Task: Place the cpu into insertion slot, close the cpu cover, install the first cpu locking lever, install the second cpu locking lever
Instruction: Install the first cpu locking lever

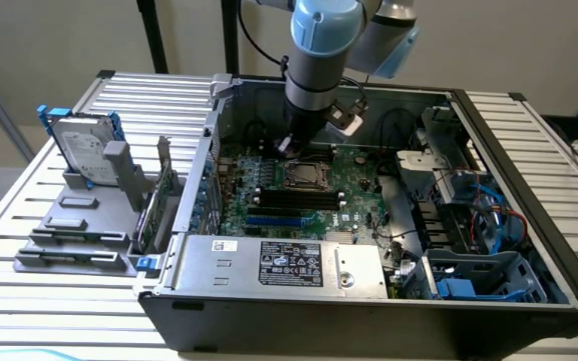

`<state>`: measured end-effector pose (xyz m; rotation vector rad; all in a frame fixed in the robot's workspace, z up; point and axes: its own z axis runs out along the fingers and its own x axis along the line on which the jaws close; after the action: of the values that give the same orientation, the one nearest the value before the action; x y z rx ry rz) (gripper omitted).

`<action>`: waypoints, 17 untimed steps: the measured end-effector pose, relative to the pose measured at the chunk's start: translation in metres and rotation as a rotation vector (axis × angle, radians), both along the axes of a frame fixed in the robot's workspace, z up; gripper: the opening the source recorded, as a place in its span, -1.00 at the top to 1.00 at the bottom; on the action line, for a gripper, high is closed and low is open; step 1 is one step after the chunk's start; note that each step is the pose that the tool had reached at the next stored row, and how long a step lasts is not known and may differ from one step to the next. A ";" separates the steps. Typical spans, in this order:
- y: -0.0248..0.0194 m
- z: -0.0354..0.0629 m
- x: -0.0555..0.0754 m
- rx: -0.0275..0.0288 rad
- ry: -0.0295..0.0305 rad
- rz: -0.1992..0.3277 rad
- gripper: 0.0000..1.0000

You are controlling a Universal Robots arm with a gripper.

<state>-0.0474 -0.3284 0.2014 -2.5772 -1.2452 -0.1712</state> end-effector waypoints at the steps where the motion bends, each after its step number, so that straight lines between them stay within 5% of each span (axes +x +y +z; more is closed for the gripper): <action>1: 0.0000 -0.0002 0.001 -0.0001 0.0000 0.000 0.79; 17: 0.0001 -0.0029 0.010 -0.0002 -0.0001 0.002 0.79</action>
<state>-0.0372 -0.3283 0.1984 -2.5757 -1.2483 -0.1707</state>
